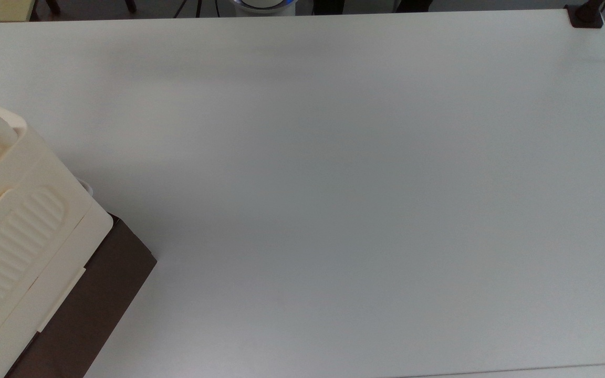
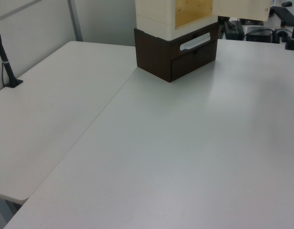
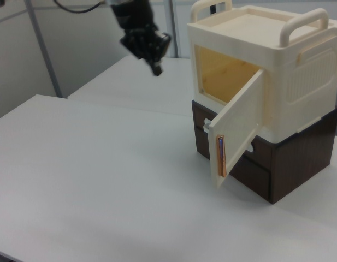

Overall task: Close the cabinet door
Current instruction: 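Lower the gripper against the door and push it toward the cabinet opening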

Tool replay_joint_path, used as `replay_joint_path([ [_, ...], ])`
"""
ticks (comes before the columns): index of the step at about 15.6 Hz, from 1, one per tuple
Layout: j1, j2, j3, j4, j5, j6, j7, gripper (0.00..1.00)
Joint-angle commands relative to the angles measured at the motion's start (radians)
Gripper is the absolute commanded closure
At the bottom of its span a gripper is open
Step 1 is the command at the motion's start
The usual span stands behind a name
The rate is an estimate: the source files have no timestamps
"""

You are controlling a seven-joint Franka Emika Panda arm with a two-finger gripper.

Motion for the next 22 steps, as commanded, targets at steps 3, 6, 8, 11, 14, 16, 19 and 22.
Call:
replay_joint_path([
  [3, -0.164, 0.002, -0.035, 0.005, 0.071, 0.161, -0.05, 1.0],
  [6, -0.186, 0.019, -0.099, 0.002, 0.073, 0.227, -0.053, 1.0],
  [8, -0.189, 0.035, -0.147, 0.0, 0.073, 0.258, -0.053, 1.0],
  [11, -0.19, 0.056, -0.207, -0.007, 0.073, 0.283, -0.075, 1.0],
  [14, -0.19, 0.056, -0.248, -0.03, 0.076, 0.281, -0.162, 1.0],
  [16, -0.189, 0.054, -0.25, -0.053, 0.076, 0.277, -0.187, 1.0],
  [19, -0.179, 0.054, -0.237, -0.056, 0.077, 0.263, -0.187, 1.0],
  [22, -0.154, 0.056, -0.208, -0.079, 0.086, 0.24, -0.187, 1.0],
])
